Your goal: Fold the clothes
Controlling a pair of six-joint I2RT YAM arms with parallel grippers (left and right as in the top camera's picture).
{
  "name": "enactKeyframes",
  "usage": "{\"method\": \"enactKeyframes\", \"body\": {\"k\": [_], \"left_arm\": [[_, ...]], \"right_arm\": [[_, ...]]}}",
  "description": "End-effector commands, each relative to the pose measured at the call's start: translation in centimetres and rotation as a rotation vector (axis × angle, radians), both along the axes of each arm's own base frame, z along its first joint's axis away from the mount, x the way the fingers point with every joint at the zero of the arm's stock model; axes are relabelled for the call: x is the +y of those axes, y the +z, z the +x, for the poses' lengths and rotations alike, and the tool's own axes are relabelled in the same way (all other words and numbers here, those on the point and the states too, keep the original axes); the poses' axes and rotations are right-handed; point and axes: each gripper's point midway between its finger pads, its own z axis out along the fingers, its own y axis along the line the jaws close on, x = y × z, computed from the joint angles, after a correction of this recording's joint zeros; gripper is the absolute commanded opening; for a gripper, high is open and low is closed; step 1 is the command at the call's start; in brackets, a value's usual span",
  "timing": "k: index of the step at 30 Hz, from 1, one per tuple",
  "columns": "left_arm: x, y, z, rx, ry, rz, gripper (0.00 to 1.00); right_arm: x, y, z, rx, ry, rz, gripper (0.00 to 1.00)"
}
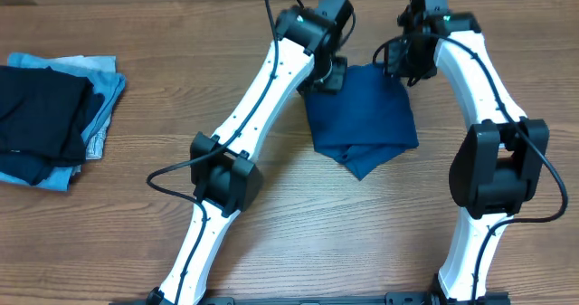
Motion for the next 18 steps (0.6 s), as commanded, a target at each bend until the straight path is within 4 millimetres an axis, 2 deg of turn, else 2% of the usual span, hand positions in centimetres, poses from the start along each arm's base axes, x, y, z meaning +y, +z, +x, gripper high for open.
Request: {"method": "enactKeyframes", "body": {"k": [1, 2, 3, 6, 10, 14, 16, 18], "left_arm": [[2.1, -0.2, -0.2, 0.025, 0.037, 0.062, 0.79], [2.4, -0.9, -0.7, 0.055, 0.036, 0.076, 0.94], [2.9, -1.9, -1.1, 0.085, 0.041, 0.094, 1.0], [3.9, -4.5, -1.3, 0.14, 0.058, 0.116, 1.0], [3.1, -8.1, -1.9, 0.245, 0.066, -0.002, 1.0], [2.5, -9.5, -1.8, 0.258, 0.061, -0.048, 1.0], [2.3, -10.0, -1.8, 0.26, 0.059, -0.059, 1.0], [1.8, -10.8, -2.2, 0.277, 0.053, -0.086, 1.0]], "right_arm": [[0.2, 1.1, -1.1, 0.032, 0.004, 0.004, 0.54], [0.2, 0.6, -1.8, 0.059, 0.005, 0.001, 0.54], [0.1, 0.3, -2.1, 0.073, 0.005, 0.0, 0.54], [0.1, -0.6, -2.7, 0.099, 0.005, -0.001, 0.53], [0.0, -3.2, -4.8, 0.18, 0.004, -0.007, 0.52], [-0.1, -6.7, -6.5, 0.228, 0.002, -0.007, 0.52], [0.8, -9.4, -7.1, 0.222, 0.014, 0.048, 0.52], [1.3, -10.4, -7.6, 0.225, 0.02, 0.079, 0.52]]}}
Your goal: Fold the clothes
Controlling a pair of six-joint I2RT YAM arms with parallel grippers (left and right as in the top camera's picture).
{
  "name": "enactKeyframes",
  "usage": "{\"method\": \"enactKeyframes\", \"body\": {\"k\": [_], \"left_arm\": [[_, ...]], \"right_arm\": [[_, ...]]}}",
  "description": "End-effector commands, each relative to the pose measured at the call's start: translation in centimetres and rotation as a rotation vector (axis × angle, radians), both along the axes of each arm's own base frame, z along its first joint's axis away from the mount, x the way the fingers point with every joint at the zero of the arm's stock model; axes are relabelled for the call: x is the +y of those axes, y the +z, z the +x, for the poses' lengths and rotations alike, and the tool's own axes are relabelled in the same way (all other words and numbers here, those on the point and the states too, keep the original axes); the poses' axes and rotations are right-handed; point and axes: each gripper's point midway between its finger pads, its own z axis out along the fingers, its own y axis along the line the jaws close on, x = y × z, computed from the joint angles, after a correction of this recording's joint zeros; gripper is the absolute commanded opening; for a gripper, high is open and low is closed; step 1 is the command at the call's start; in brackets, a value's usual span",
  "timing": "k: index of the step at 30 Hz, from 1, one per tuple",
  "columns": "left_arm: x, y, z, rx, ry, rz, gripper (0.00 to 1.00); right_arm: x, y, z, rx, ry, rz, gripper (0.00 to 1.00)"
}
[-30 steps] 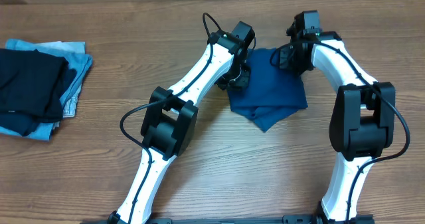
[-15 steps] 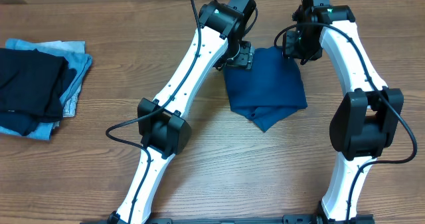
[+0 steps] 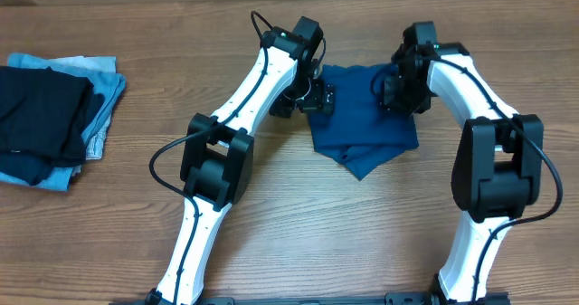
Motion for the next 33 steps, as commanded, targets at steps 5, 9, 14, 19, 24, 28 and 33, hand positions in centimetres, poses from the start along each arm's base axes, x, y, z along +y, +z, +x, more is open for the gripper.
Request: {"method": "enactKeyframes", "body": {"k": [5, 9, 14, 19, 24, 28, 33], "left_arm": [[-2.2, -3.2, -1.9, 0.098, 0.035, -0.138, 1.0], [-3.9, -3.8, -2.4, 0.134, 0.055, -0.237, 1.0], [-6.7, -2.0, -1.9, 0.124, 0.014, -0.415, 1.0], [-9.7, 0.9, -0.4, 0.054, -0.066, -0.626, 0.78], [-9.3, -1.8, -1.2, 0.001, -0.074, -0.432, 0.92], [-10.5, -2.5, -2.1, -0.034, -0.106, -0.368, 0.94], [-11.2, -2.5, -1.0, -0.109, -0.116, -0.354, 0.93]], "right_arm": [[1.8, -2.8, -2.5, 0.079, 0.016, 0.094, 0.51], [1.8, -2.8, -2.4, 0.077, 0.016, 0.095, 0.51], [1.8, -2.8, -2.3, 0.074, 0.016, 0.095, 0.51], [1.8, -2.8, -2.3, 0.074, 0.016, 0.095, 0.51], [2.2, -2.7, -2.3, 0.071, 0.02, 0.118, 0.51], [2.2, -2.7, -2.2, 0.069, 0.02, 0.118, 0.52], [2.2, -2.7, -2.2, 0.069, 0.02, 0.12, 0.52]]}}
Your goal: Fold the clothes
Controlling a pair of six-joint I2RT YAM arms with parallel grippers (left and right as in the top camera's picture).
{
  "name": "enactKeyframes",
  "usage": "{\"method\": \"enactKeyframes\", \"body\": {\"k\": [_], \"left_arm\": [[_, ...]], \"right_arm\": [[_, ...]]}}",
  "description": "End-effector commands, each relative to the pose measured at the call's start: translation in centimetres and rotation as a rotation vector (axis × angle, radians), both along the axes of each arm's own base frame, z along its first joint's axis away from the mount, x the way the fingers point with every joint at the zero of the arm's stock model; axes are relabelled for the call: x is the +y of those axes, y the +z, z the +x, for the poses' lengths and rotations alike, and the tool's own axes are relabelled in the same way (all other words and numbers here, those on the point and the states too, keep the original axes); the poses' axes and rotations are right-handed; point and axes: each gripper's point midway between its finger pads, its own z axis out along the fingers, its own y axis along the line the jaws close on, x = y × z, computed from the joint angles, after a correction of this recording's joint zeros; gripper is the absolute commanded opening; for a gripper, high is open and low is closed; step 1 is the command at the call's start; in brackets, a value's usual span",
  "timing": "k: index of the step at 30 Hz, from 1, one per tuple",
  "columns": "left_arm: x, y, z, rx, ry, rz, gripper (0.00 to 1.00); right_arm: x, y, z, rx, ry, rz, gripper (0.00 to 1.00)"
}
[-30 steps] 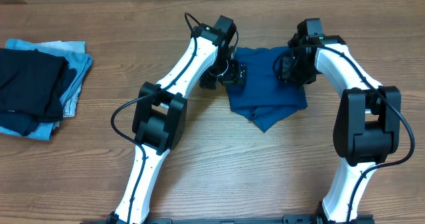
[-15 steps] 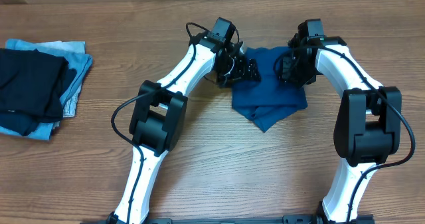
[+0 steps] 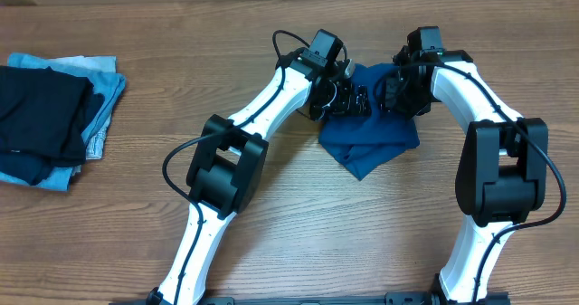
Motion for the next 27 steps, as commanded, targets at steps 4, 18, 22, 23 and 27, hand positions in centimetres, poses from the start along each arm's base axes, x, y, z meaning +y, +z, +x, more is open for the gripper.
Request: {"method": "enactKeyframes", "body": {"k": [4, 18, 22, 23, 27], "left_arm": [[-2.4, -2.2, -1.1, -0.068, -0.053, 0.044, 0.93], [1.5, 4.1, 3.1, -0.316, -0.061, 0.276, 0.04], [4.0, 12.4, 5.6, -0.545, -0.121, 0.395, 0.04], [5.0, 14.3, 6.3, -0.578, -0.086, 0.419, 0.04], [10.9, 20.7, 8.2, -0.66, 0.054, 0.51, 0.04]], "right_arm": [[2.0, -2.6, -2.2, 0.093, 0.027, 0.074, 0.52], [-5.2, 16.0, 4.9, -0.248, -0.164, -0.015, 0.42], [-11.1, 17.7, 4.1, -0.259, -0.289, -0.028, 0.49], [-12.4, 17.6, 3.8, -0.254, -0.315, -0.032, 0.5], [-17.3, 17.6, 3.0, -0.257, -0.418, -0.045, 0.71]]}}
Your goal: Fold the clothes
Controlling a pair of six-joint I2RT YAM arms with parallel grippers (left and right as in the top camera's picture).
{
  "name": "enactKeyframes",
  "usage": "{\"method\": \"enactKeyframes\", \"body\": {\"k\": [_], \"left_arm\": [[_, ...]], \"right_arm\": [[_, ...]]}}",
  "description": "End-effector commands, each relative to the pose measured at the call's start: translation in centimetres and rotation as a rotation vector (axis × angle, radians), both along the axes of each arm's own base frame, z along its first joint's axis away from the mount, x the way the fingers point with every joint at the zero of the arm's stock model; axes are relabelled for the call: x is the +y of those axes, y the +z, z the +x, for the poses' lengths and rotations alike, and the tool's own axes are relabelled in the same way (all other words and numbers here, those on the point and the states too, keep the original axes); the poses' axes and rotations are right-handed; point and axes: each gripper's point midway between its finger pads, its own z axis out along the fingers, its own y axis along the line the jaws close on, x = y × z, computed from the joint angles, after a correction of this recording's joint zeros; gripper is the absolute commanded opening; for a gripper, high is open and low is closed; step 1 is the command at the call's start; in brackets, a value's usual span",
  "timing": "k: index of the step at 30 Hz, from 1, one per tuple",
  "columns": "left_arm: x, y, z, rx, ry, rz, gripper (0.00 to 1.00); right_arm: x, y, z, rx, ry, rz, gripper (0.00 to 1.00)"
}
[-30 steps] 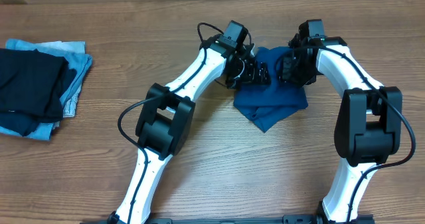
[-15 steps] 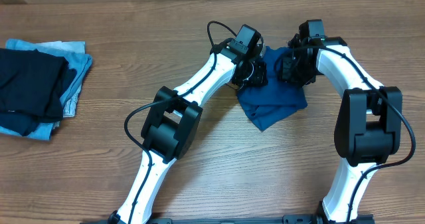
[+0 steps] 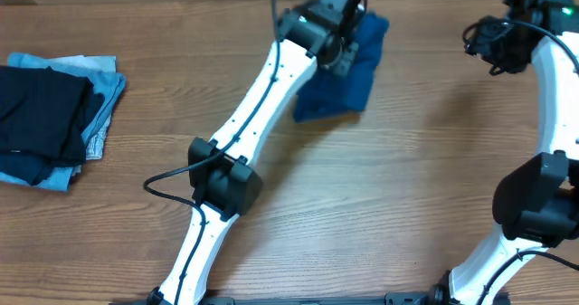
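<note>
A dark blue garment [image 3: 348,79], bunched and partly folded, hangs or drags from my left gripper [image 3: 346,44] at the far middle of the table. The gripper looks shut on the garment's upper part, and its fingers are hidden by the wrist and the cloth. The garment's lower corner [image 3: 303,113] reaches toward the left arm. My right gripper [image 3: 488,50] is far off at the upper right, away from the garment and holding nothing; its jaws appear open, though they are small in the overhead view.
A stack of folded clothes [image 3: 50,115], dark pieces on light blue ones, lies at the left edge of the wooden table [image 3: 407,205]. The left arm [image 3: 262,106] slants across the middle. The right arm [image 3: 552,115] runs along the right edge.
The right gripper has let go of the garment and now sits at the far upper right. The left gripper has moved up and back with the garment, which now lies further up and left.
Both grippers were at the far corners of the flat blue garment. Then they were lower on it, with the top edge brought toward the middle. Then both were close together on the bunched cloth. Now only the left holds it, further back.
</note>
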Motion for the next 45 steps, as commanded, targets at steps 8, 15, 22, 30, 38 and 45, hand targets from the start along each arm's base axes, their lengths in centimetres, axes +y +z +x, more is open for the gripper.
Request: {"method": "enactKeyframes", "body": {"k": [8, 15, 22, 30, 38, 45], "left_arm": [[27.6, 16.5, 2.5, -0.405, 0.605, 0.58, 0.04], [42.2, 20.0, -0.5, -0.331, 0.804, 0.984, 0.04], [57.1, 17.7, -6.0, -0.087, 0.926, 0.968, 0.04], [59.1, 28.3, -14.3, -0.451, 0.956, 0.505, 0.04], [54.4, 35.8, -21.2, -0.593, 0.861, 0.639, 0.04], [65.3, 20.6, -12.6, -0.164, 0.885, 0.812, 0.04]], "right_arm": [[-4.7, 0.8, -0.9, -0.02, -0.099, -0.022, 1.0], [-4.7, 0.8, -0.9, -0.02, -0.099, -0.022, 1.0], [-4.7, 0.8, -0.9, -0.02, -0.099, -0.022, 1.0], [-4.7, 0.8, -0.9, -0.02, -0.099, -0.022, 1.0], [-4.7, 0.8, -0.9, -0.02, -0.099, -0.022, 1.0], [-4.7, 0.8, -0.9, -0.02, -0.099, -0.022, 1.0]]}}
